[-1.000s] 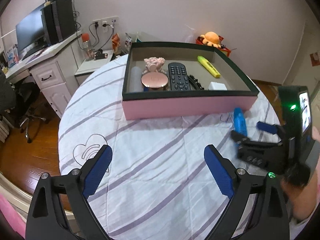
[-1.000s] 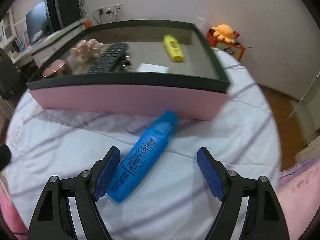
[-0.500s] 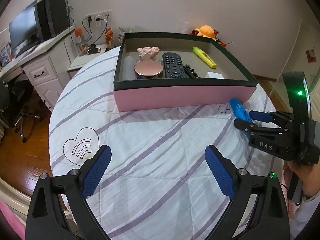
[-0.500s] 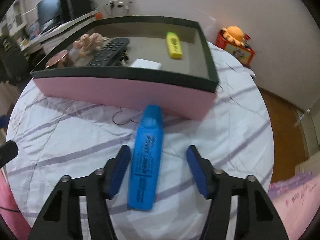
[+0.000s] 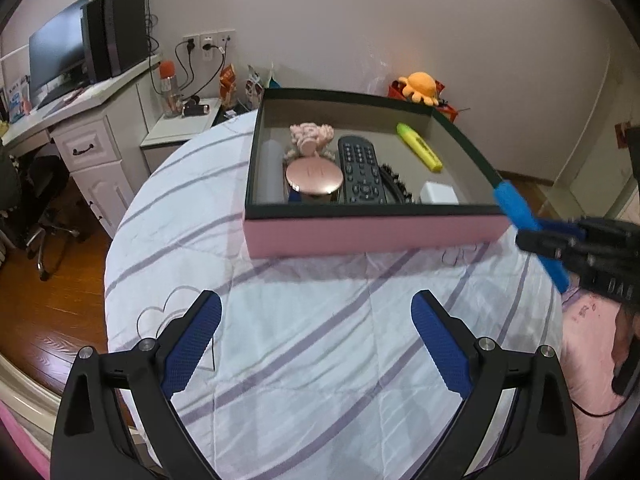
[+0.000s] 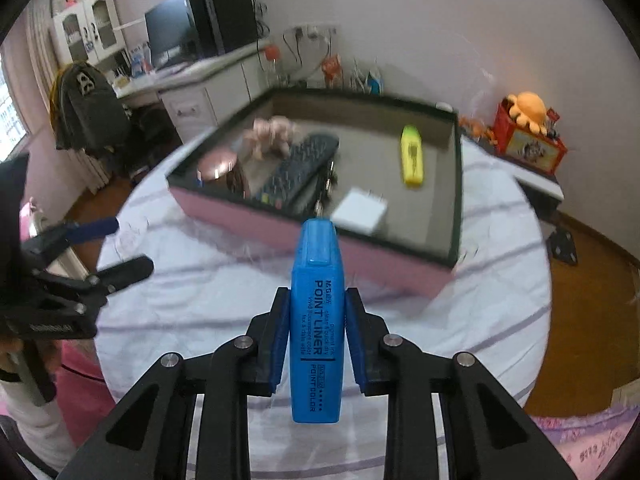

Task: Organize rigid objects
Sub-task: 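Lower the right gripper over the blue highlighter and grasp it, then carry the blue highlighter into the box beside the yellow one and release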

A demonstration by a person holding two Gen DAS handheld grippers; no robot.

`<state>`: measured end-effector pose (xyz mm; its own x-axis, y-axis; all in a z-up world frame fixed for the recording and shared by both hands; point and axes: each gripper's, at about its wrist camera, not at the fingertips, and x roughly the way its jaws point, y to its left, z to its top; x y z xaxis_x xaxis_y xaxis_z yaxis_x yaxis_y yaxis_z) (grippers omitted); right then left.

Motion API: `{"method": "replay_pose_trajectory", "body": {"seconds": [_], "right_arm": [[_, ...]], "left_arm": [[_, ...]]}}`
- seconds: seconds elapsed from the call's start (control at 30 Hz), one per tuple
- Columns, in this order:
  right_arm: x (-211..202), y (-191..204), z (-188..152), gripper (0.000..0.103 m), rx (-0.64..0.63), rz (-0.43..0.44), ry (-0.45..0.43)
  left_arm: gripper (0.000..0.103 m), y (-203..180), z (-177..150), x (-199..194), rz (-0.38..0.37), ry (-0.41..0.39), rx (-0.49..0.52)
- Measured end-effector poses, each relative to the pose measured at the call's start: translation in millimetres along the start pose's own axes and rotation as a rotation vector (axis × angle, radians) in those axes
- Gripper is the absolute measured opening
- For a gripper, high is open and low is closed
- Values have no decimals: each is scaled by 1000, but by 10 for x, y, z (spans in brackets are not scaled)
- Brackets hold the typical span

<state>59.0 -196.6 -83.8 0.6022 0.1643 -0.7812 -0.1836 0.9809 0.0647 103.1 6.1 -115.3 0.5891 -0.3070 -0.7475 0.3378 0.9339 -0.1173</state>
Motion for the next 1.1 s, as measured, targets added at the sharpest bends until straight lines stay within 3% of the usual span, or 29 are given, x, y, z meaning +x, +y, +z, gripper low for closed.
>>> {"method": "replay_pose_trajectory", "body": {"seconds": [0.43, 0.6, 0.67, 0.9, 1.1], "right_arm": [[611, -514, 1005, 27, 59, 27, 0], [1073, -608, 1352, 27, 93, 64, 54], [1293, -637, 1461, 27, 107, 39, 95], [1759, -850, 1677, 27, 215, 12, 186], [1824, -1093, 1595, 27, 307, -36, 220]], "left_arm": [[99, 80, 326, 188, 28, -12, -12], [99, 171, 378, 311, 52, 11, -11], [99, 193, 393, 348, 54, 16, -10], [99, 227, 441, 487, 47, 36, 2], [99, 205, 467, 513, 39, 33, 5]]}}
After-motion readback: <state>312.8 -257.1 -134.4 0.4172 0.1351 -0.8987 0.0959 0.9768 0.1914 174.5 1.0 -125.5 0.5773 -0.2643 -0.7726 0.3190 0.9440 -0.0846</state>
